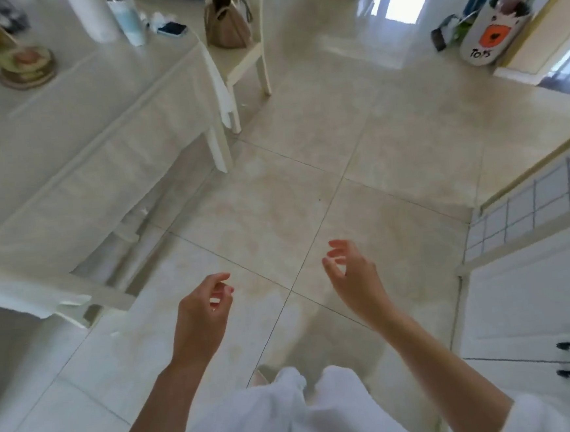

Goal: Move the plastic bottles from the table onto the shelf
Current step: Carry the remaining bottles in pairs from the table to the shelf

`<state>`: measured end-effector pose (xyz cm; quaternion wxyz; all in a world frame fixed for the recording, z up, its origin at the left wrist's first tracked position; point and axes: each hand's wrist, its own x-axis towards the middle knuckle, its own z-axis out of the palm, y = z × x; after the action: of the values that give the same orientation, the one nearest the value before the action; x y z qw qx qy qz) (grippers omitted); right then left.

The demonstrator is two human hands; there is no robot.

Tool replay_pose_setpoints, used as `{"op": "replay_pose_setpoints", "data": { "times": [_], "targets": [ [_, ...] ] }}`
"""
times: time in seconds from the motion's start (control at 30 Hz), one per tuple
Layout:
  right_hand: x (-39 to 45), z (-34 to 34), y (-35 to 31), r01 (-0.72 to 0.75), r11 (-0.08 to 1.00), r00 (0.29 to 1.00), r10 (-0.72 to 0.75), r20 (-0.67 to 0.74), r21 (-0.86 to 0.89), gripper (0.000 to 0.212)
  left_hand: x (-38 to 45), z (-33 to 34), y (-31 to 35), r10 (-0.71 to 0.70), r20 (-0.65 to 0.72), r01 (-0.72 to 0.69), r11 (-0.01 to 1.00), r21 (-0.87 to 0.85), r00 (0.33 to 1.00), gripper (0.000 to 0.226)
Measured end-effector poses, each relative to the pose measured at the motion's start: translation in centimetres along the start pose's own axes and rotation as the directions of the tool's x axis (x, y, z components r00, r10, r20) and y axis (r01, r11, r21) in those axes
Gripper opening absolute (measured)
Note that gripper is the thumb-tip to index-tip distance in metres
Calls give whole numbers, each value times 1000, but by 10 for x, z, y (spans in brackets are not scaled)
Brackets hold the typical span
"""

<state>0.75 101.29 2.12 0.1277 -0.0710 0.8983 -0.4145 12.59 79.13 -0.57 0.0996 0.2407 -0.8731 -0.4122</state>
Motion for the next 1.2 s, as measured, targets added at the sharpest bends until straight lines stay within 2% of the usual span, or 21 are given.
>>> {"op": "replay_pose_setpoints", "data": {
  "times": [0.13, 0.3, 0.67, 0.97, 1.2],
  "targets": [
    [24, 71, -53, 38, 999, 993, -35, 115, -22, 32, 21, -59, -52, -128, -73, 126, 992, -21, 989, 18],
    [50, 142, -106, 111, 993, 967, -98, 235, -42, 29, 49, -102, -90, -243, -195, 228, 969, -95, 950, 17],
    [164, 250, -202, 248, 967, 866, -197, 460, -53, 31, 153, -149, -148, -492, -206, 468, 870, -158, 846, 18],
    [299, 323, -304, 442, 895, 729, -321, 605, -57, 30, 280, -201, -175, -610, -284, 566, 793, -226, 740, 21],
    [351, 405, -389, 519, 855, 638, -381, 669, -8, 32, 343, -263, -223, -654, -342, 596, 756, -270, 675, 21]
  ]
}}
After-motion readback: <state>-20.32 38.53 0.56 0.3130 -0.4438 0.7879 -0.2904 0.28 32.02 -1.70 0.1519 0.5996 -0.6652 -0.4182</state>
